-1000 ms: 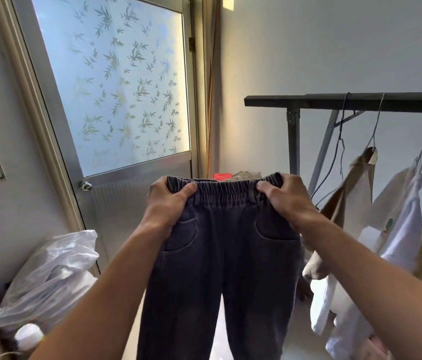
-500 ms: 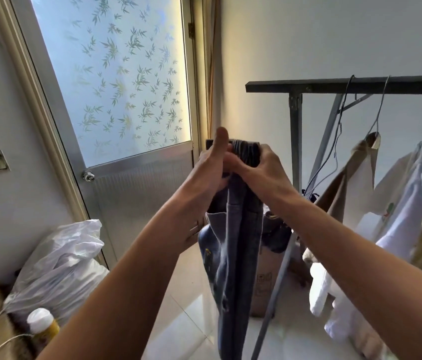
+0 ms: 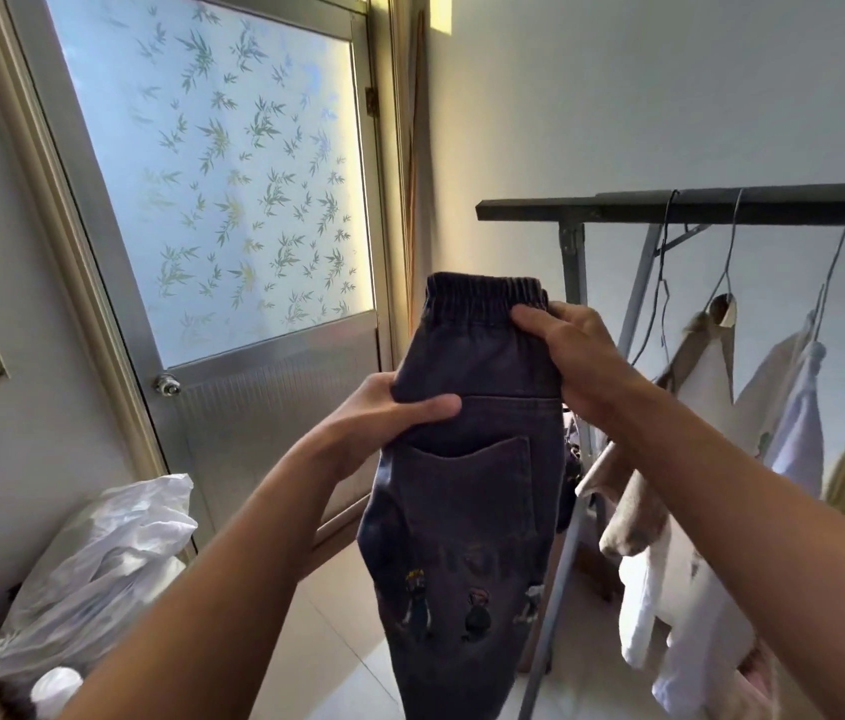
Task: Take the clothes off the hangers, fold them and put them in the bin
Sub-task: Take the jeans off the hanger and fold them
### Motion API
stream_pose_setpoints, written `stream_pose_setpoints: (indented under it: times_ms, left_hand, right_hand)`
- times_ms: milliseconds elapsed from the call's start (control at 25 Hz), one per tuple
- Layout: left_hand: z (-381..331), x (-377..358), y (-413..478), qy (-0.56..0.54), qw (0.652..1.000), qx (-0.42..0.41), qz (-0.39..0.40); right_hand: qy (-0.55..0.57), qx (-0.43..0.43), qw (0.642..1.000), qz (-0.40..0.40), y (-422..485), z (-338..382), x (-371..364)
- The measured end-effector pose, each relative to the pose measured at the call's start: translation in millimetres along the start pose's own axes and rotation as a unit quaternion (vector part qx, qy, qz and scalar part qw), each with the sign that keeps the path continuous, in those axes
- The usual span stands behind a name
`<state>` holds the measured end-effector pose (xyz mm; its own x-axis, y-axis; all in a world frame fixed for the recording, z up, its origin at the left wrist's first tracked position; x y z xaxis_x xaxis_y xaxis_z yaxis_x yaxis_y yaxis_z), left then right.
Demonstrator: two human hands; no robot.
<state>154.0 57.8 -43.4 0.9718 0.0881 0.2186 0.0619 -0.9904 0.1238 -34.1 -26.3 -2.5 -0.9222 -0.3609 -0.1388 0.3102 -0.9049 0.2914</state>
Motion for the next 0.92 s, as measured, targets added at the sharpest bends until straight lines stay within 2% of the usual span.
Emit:
stream_pose_setpoints:
  times_ms: [80, 280, 400, 640, 760, 920]
  left_hand:
    - [-5, -4, 1, -0.016, 1.000, -0.004, -0.019]
    - [-15, -19, 7, -0.121, 0.993, -0.003, -0.002]
    - [-18, -26, 9, -0.158, 0.987, -0.006, -0.025]
    - [-30, -23, 12, -0.195, 0.977, -0.009, -0.088]
    - [-29, -15, 8, -0.206, 0.974, 0.001, -0.093]
    - [-19, 1, -5, -0.218, 0.975, -0.044, 0.017]
  right_hand:
    - [0.017, -0.026, 0.999, 0.023, 2, 9, 11]
    - [0.078, -0.048, 0.995, 0.028, -3, 16, 32]
    - [0.169, -0.079, 0.978, 0.096, -15, 3, 46]
    - [0.118, -0.202, 0.950, 0.208, -54, -51, 50]
    - [0.069, -0.199, 0.965, 0.155, -61, -56, 43]
    - [0.147, -0.161, 0.973, 0.070, -59, -49, 31]
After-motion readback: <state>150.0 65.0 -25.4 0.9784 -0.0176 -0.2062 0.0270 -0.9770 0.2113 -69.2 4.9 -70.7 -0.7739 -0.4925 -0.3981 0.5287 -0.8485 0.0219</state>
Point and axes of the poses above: each hand's wrist, its own y-axis towards the middle knuckle, its own x-axis out of the back of the hand, z = x × y, the point moved 1 cm from there along y, towards the middle knuckle
